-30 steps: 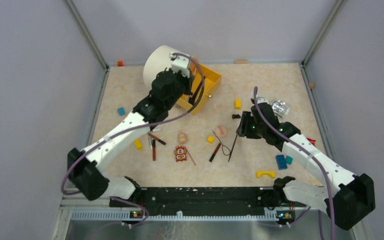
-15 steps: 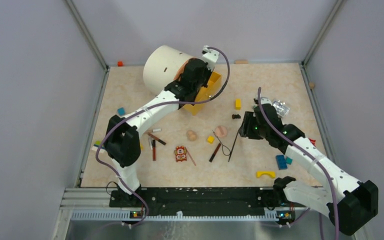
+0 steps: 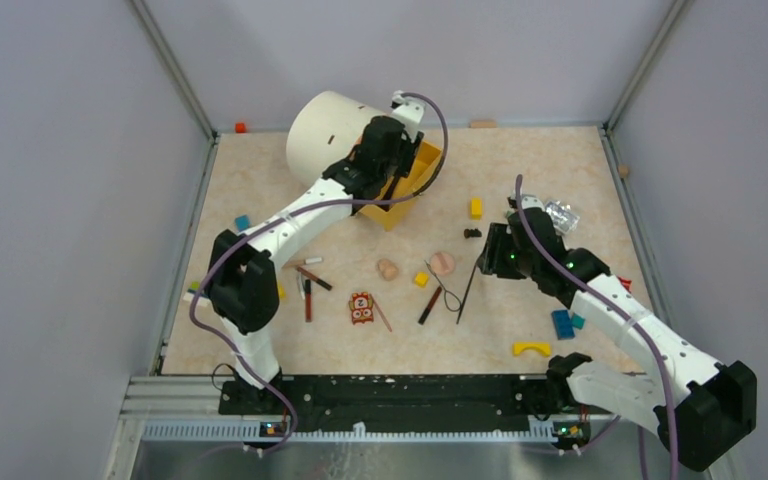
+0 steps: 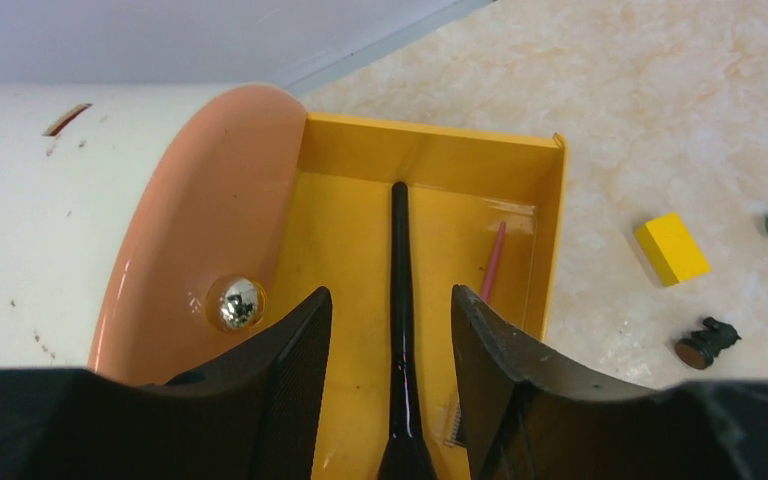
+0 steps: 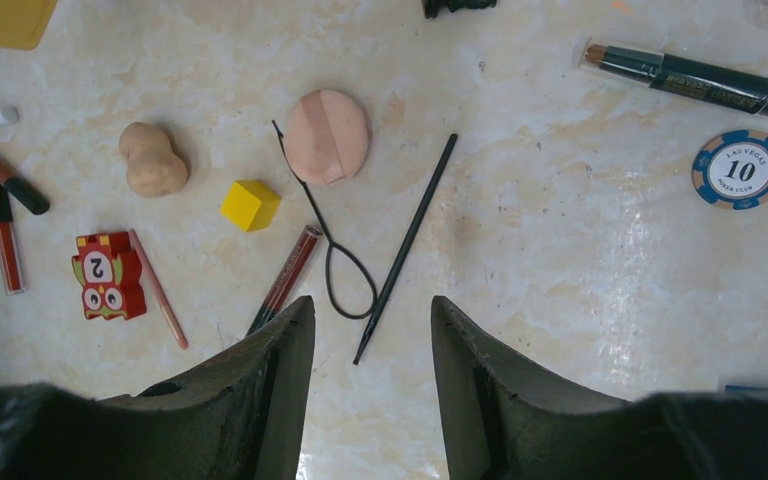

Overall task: Organize the makeup
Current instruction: Place the makeup brush in the drawer, then pick up the makeup tool from the center of the board.

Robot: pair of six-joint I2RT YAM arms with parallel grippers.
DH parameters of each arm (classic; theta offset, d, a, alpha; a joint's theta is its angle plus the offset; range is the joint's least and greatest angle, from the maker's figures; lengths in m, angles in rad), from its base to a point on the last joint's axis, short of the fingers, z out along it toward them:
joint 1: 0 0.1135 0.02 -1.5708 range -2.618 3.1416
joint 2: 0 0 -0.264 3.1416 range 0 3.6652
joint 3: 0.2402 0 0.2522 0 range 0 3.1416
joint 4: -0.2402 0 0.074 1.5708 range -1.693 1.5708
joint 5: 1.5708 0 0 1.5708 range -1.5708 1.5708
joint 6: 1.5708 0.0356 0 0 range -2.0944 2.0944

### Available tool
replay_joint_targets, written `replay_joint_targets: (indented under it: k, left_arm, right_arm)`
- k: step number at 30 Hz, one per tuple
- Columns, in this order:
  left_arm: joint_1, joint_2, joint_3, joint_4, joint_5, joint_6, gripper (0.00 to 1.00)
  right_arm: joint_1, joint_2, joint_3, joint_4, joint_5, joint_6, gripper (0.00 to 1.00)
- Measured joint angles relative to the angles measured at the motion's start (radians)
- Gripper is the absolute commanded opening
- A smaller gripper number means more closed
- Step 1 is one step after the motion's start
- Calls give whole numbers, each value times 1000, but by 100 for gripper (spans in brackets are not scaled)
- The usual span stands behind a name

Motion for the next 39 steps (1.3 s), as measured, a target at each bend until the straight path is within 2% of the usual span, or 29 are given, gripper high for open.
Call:
replay_joint_targets:
  k: [4, 7, 10, 15, 18, 24, 31, 39]
  left_arm:
    - [0, -54, -31, -42, 27, -43, 56]
    - [0, -167, -120, -61, 59, -98, 58]
    - [0, -328, -268, -71, 74, -177, 59]
    - [0, -636, -637, -69, 36, -381, 64]
    - [0, -728, -806, -90, 30, -503, 69]
    - [0, -723, -953, -76, 100, -676, 73]
    - [0, -557, -960, 29, 202, -791, 74]
    - [0, -441, -962, 115, 217, -863, 74]
  right_arm:
    - [0, 2, 0, 6, -6, -1, 46]
    - [0, 20, -8, 35, -35, -3, 47]
    - [1, 41, -21, 56, -61, -3, 48]
    - [1, 68, -28, 81, -73, 0, 49]
    - [2, 77, -28, 93, -75, 0, 49]
    - [3, 95, -28, 105, -90, 0, 49]
    - [3, 97, -28, 106, -97, 0, 49]
    - [3, 97, -28, 102, -93, 0, 49]
